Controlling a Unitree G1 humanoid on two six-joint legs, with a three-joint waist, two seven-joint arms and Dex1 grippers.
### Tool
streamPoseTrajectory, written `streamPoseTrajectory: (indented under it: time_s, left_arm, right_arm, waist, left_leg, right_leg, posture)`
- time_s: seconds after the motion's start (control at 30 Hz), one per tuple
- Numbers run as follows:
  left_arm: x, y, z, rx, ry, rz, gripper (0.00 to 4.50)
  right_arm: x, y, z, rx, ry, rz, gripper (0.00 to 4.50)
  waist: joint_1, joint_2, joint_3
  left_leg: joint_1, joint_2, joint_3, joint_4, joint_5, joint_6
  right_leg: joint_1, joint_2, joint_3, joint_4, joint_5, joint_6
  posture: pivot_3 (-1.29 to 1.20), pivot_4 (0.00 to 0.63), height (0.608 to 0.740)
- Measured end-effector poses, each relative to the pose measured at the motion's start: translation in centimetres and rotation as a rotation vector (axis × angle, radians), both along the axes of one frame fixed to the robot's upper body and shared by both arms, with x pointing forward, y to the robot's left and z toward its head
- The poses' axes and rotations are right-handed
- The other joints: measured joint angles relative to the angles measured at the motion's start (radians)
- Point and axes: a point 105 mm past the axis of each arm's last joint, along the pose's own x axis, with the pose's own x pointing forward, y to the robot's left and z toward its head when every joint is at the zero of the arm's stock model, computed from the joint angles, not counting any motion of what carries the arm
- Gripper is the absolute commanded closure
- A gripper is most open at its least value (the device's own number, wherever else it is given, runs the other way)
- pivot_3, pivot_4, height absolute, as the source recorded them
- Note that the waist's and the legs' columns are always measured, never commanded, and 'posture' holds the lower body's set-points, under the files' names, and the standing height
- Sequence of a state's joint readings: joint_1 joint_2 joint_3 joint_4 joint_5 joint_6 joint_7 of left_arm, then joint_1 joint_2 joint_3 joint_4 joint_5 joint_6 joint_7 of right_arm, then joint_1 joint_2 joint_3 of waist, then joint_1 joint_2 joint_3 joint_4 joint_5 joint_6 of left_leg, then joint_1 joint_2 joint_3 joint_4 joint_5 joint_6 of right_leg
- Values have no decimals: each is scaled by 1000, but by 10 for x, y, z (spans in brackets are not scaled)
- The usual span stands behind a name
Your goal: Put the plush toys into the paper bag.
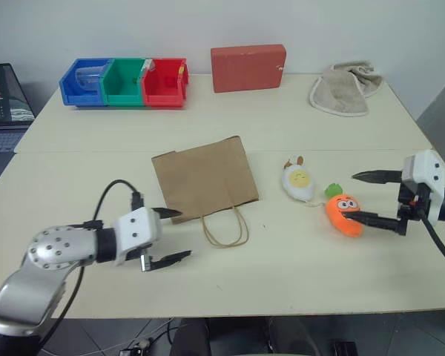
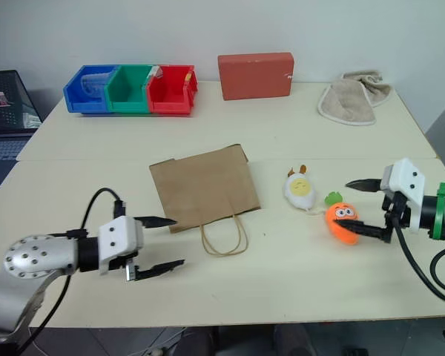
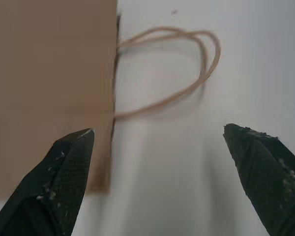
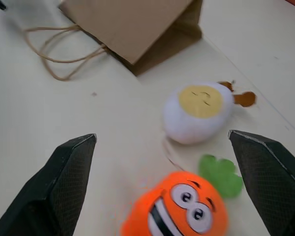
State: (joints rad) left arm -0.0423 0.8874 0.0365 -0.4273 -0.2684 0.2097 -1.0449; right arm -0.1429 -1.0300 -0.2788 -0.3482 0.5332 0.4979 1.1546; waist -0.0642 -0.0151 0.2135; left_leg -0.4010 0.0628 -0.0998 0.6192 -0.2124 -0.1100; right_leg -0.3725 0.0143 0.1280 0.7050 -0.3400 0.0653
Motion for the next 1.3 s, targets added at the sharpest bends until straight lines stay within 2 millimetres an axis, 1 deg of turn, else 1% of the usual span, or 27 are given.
streamPoseTrajectory:
  time_s: [0.1,0.27,0.3,0.37,0.43,0.63,0.77,0.87,1.0,1.07,1.1,1.13,1.17,1.2,1.27,1.3]
  left_arm:
    - [5,-17,-6,-4,-8,-76,22]
    - [11,-32,-19,-9,-4,-150,22]
    - [13,-35,-20,-9,-7,-162,200]
    - [15,-39,-24,-5,-15,-187,608]
    - [19,-41,-25,-10,-23,-191,1199]
    - [25,-41,-25,5,-25,-195,3256]
    - [24,-42,-28,9,-18,-213,4470]
    - [21,-45,-31,11,-8,-232,4470]
    - [21,-46,-30,-22,38,-230,4470]
    - [21,-47,-26,-65,91,-224,4470]
    - [23,-47,-19,-105,125,-214,4470]
    - [26,-47,-8,-149,148,-201,4500]
    - [29,-48,3,-178,152,-196,4500]
    - [32,-46,18,-229,175,-189,4500]
    - [35,-43,40,-280,206,-188,4500]
    - [34,-41,46,-294,229,-189,4500]
  right_arm:
    - [-12,17,-1,16,18,35,0]
    - [-26,39,-6,33,43,84,0]
    - [-28,42,-7,42,46,88,0]
    - [-30,46,-8,57,58,91,0]
    - [-31,47,-9,61,67,86,0]
    - [-37,51,-12,75,91,92,0]
    - [-38,51,-14,75,92,88,0]
    - [-37,52,-14,76,85,81,0]
    - [-36,55,-16,79,93,65,0]
    - [-35,60,-18,89,96,58,0]
    - [-35,66,-20,103,97,62,0]
    - [-36,71,-24,115,108,67,268]
    - [-36,75,-27,125,116,70,361]
    - [-32,82,-29,141,111,71,625]
    - [-24,93,-30,167,88,70,1342]
    - [-20,96,-30,174,77,66,1791]
  waist:
    - [1,0,0]
    - [6,0,0]
    - [6,0,0]
    - [8,-1,0]
    - [8,-1,0]
    - [8,-1,0]
    - [8,-1,0]
    - [8,-1,0]
    - [8,-1,0]
    - [8,-1,-1]
    - [8,-1,0]
    - [7,-1,-1]
    - [7,-1,-1]
    - [7,-1,-1]
    - [2,-1,-1]
    - [1,-1,-1]
  left_leg:
    - [0,0,0,2,0,0]
    - [-1,0,-1,4,0,0]
    - [-1,0,-1,4,0,0]
    - [-1,-1,-1,5,0,0]
    - [-1,-1,-1,6,0,0]
    - [-1,-1,-2,6,0,0]
    - [-1,-1,-2,6,0,0]
    - [-1,-1,-2,6,0,0]
    - [-1,-1,-2,6,0,0]
    - [-1,0,-2,6,0,0]
    - [-2,0,-3,6,0,0]
    - [-2,0,-4,7,0,0]
    - [-3,0,-5,7,0,0]
    - [-3,0,-5,7,0,0]
    - [-3,-1,-4,7,0,0]
    - [-3,-1,-4,7,0,0]
  right_leg:
    - [1,0,0,0,0,1]
    - [1,0,0,0,1,1]
    - [1,0,0,0,1,1]
    - [2,0,0,0,1,2]
    - [2,0,0,0,1,2]
    - [2,0,0,0,2,3]
    - [2,0,0,0,2,3]
    - [2,0,0,0,2,3]
    - [2,0,0,0,1,3]
    - [2,1,-1,0,1,3]
    - [2,1,-1,0,1,4]
    - [2,1,-2,0,0,5]
    - [2,1,-2,0,0,6]
    - [2,1,-3,0,0,6]
    - [2,1,-2,0,-1,7]
    - [2,1,-2,0,0,6]
  posture:
    - [0,150,740]
    - [0,150,740]
    - [0,150,740]
    - [0,150,740]
    - [0,150,740]
    - [0,150,740]
    - [0,150,740]
    - [0,150,740]
    - [0,150,740]
    - [0,150,740]
    - [0,150,740]
    - [0,150,740]
    - [0,150,740]
    - [0,150,740]
    - [0,150,740]
    - [0,150,740]
